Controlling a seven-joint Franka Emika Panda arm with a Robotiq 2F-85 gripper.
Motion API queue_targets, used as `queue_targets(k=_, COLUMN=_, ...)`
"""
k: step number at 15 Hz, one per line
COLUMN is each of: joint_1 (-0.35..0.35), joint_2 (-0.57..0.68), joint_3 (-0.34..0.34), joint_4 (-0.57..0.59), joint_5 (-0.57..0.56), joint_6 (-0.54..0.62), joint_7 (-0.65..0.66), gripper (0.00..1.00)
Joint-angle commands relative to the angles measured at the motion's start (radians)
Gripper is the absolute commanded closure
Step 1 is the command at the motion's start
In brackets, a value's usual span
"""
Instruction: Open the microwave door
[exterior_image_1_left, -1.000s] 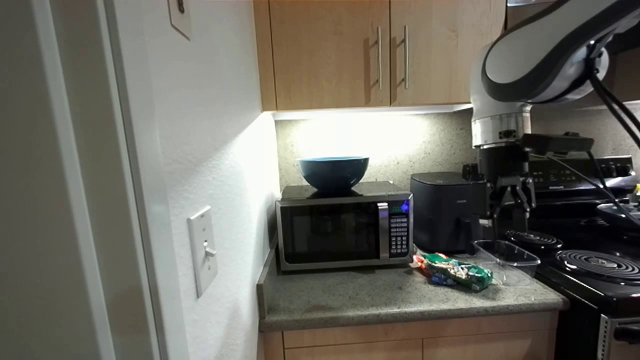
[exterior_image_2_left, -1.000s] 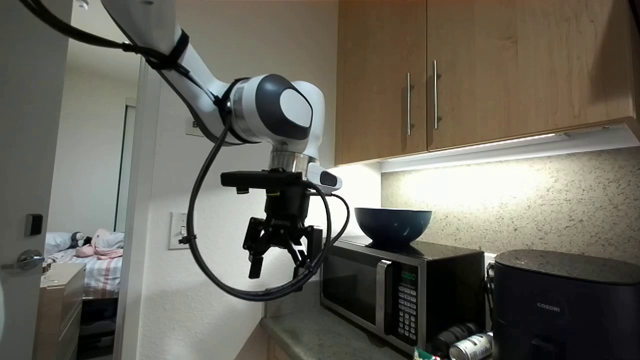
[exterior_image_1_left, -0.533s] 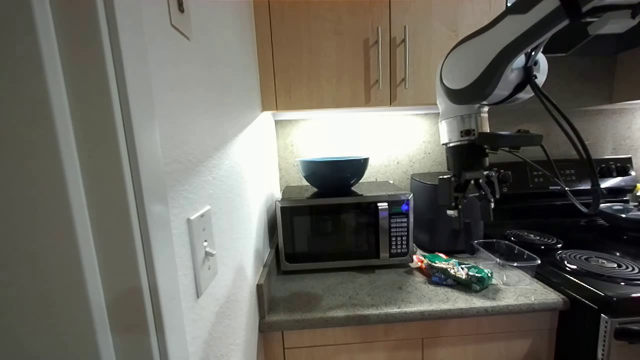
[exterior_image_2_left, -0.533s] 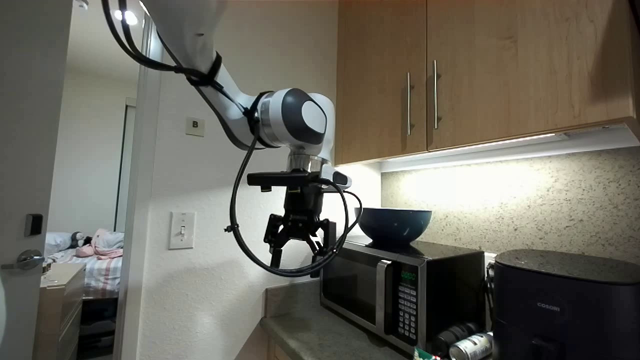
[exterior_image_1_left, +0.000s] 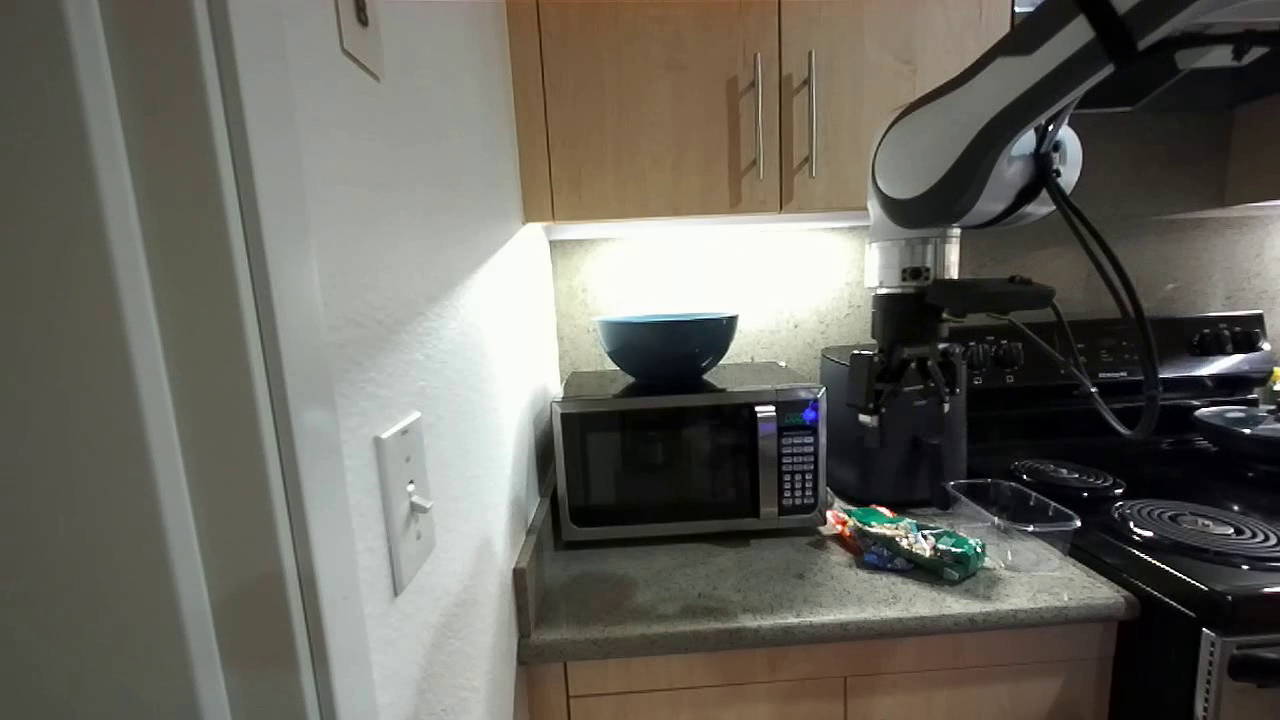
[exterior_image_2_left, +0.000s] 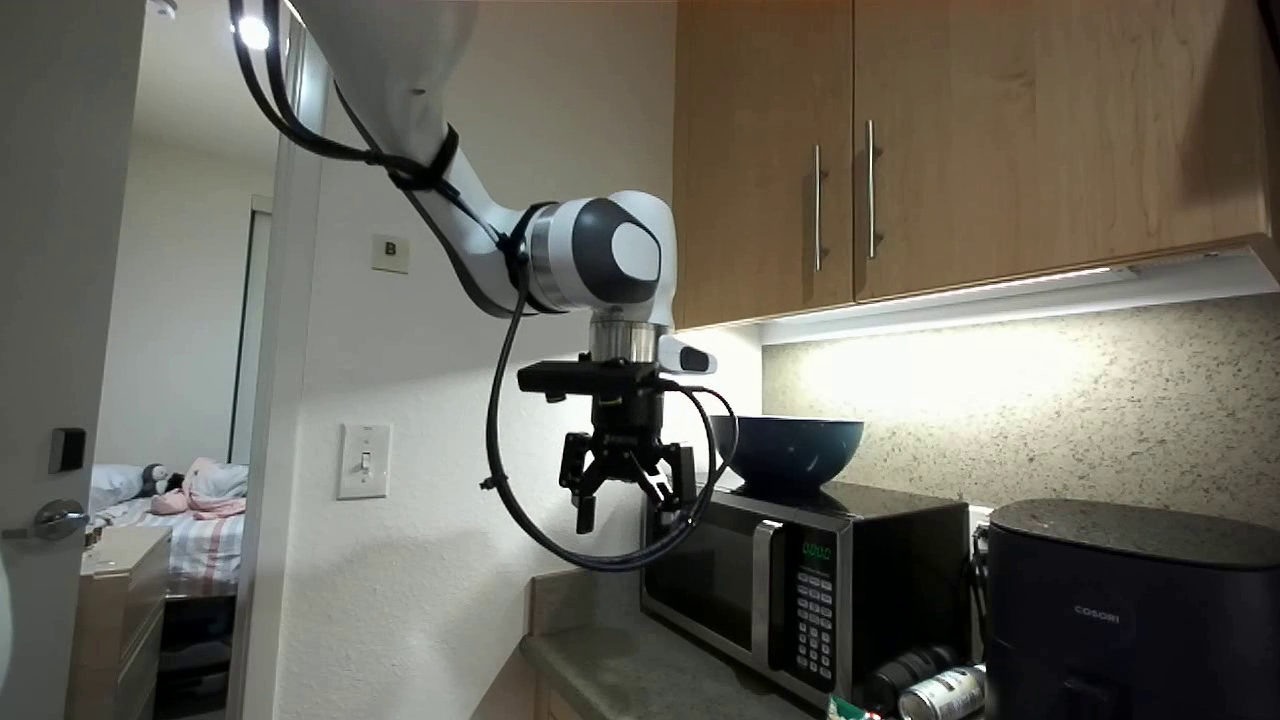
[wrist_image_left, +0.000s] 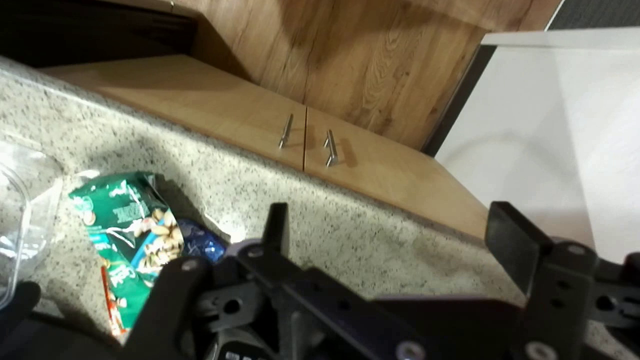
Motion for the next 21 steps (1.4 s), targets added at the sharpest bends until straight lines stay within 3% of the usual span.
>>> queue_targets(k=1, joint_1=0.017, joint_2=0.103, joint_3=0.004, joint_4=0.053, joint_5=0.032, joint_6=0.13, joint_7=-0.009, gripper=0.0)
queue_targets(k=5, joint_1=0.036, joint_2=0.181, joint_3=0.022, joint_4=0.1, joint_5=0.018, joint_6=0.213, joint_7=-0.003, gripper=0.0)
queue_targets(k=6, joint_1=0.03, joint_2=0.143, joint_3=0.016, joint_4=0.073, joint_5=0.009, joint_6=0.182, joint_7=-0.001, gripper=0.0)
queue_targets(k=11, joint_1=0.037, joint_2=0.182, joint_3=0.021, joint_4=0.102, joint_5=0.009, joint_6=0.195, joint_7=0.0, gripper=0.0)
queue_targets(k=17, joint_1=0.034, joint_2=0.334, joint_3=0.008, joint_4=0.155, joint_5=-0.107, joint_6=0.454, joint_7=0.18, gripper=0.0)
queue_targets(k=21, joint_1=0.062, joint_2=0.43, joint_3=-0.056, joint_4=0.205, joint_5=-0.285, joint_6=0.599, joint_7=0.39, gripper=0.0)
